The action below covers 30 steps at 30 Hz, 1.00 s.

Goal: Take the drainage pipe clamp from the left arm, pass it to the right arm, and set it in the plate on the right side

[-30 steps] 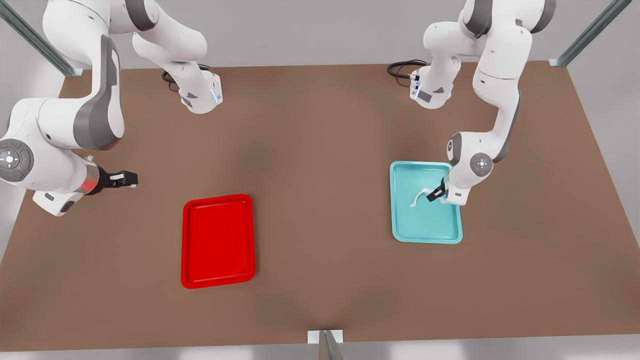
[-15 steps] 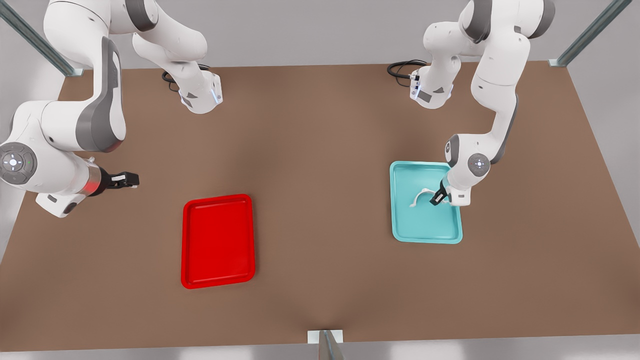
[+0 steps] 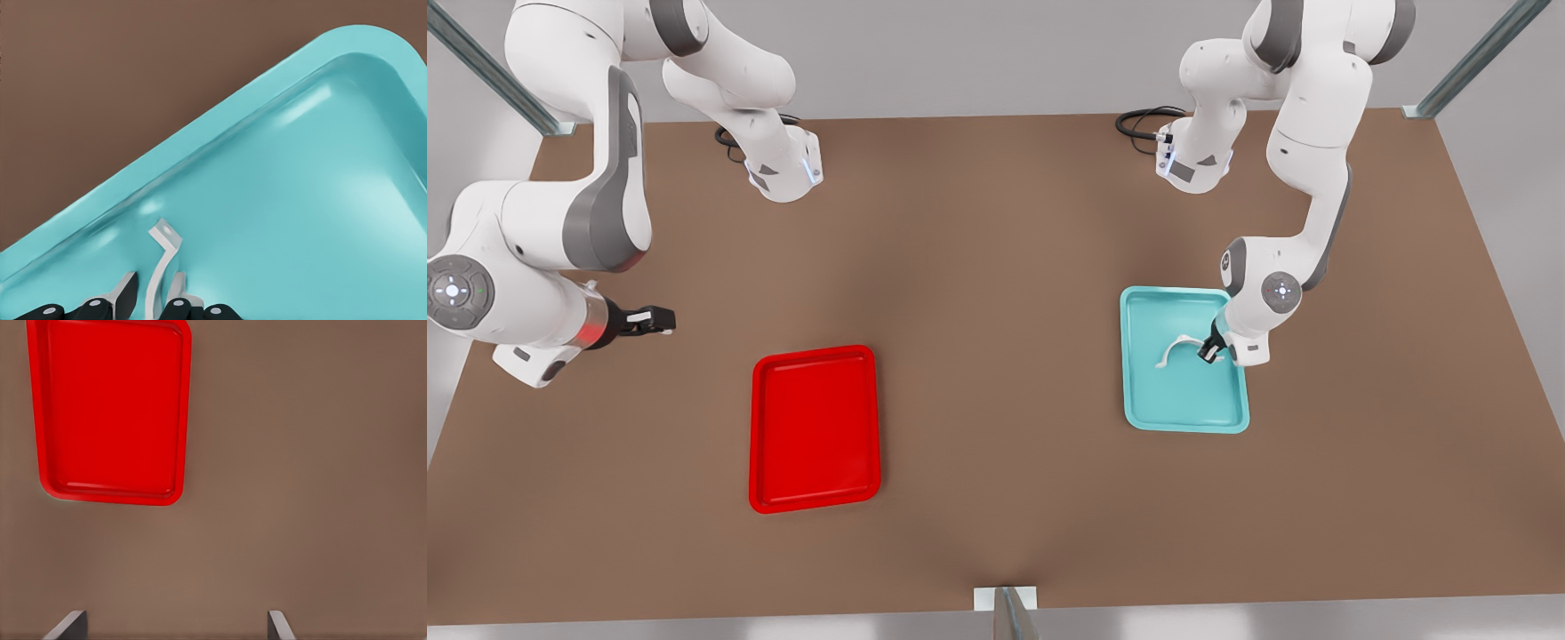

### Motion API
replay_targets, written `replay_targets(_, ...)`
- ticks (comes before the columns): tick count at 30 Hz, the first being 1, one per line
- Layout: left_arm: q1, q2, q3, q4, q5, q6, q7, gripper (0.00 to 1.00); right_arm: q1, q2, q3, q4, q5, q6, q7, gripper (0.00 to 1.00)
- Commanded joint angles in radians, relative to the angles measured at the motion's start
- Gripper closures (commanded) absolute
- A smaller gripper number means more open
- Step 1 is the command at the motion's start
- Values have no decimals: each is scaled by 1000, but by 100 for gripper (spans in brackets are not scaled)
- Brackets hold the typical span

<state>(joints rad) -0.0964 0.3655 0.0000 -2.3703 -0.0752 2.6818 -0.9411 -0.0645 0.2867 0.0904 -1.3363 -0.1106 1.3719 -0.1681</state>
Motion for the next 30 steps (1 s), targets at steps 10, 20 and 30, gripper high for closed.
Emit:
replay_targets(10, -3, 3, -21, 5, 0, -5, -81, 79, 0, 11, 0, -7, 6, 1, -2, 0)
replay_targets(20, -9, -46, -118, 226, -3, -253, -76, 79, 55, 28, 12, 17, 46, 6, -11, 0)
replay_targets(30, -345, 365, -207, 1099, 94, -757, -639, 79, 341, 184, 12, 115, 109, 121, -94, 0)
